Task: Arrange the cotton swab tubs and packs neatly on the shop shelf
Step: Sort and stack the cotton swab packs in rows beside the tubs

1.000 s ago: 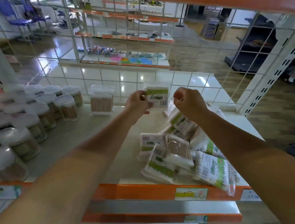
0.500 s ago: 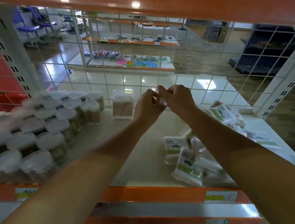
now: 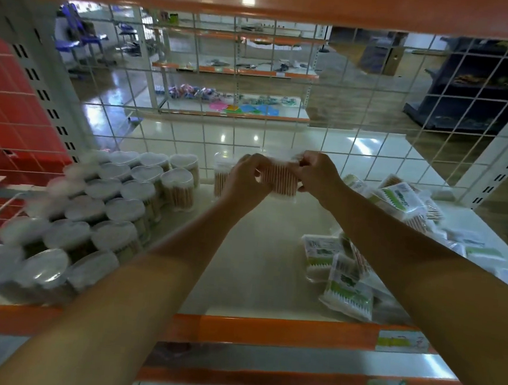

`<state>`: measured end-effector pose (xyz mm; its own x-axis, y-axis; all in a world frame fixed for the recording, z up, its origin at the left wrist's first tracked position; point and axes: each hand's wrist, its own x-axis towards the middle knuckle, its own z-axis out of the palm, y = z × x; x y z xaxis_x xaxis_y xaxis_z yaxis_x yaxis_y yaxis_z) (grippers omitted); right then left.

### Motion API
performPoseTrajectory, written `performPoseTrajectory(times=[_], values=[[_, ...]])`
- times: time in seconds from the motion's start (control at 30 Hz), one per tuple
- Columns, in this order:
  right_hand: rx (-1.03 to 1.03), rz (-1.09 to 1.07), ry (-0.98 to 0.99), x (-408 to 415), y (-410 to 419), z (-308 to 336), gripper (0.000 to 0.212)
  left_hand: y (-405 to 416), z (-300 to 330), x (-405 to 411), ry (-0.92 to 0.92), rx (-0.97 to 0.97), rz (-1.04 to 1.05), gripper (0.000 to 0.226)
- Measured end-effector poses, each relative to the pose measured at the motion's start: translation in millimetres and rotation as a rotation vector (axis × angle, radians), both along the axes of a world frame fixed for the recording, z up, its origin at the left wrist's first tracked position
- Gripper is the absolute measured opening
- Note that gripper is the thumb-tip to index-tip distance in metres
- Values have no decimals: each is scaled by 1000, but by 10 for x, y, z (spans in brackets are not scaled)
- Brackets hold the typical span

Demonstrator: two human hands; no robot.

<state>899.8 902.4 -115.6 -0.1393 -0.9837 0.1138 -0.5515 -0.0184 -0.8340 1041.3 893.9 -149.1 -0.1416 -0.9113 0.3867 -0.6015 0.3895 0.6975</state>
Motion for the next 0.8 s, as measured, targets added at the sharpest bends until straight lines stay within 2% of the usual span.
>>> performPoseTrajectory(times=[0.1, 0.2, 0.4, 0.57, 0.8], values=[[25, 24, -42, 67, -34, -49, 16, -63, 33, 168, -11, 27, 68, 26], [70, 66, -82, 151, -46, -102, 19, -109, 112, 368, -39, 90, 52, 19], [62, 133, -52, 340, -66, -280, 14, -192, 199, 741, -167, 138, 74, 10], [8, 116, 40, 499, -140, -479, 17, -303, 297, 973, -253, 153, 68, 15], [-40, 4, 68, 627, -338, -508, 19, -343, 308, 1111, -297, 147, 60, 18]])
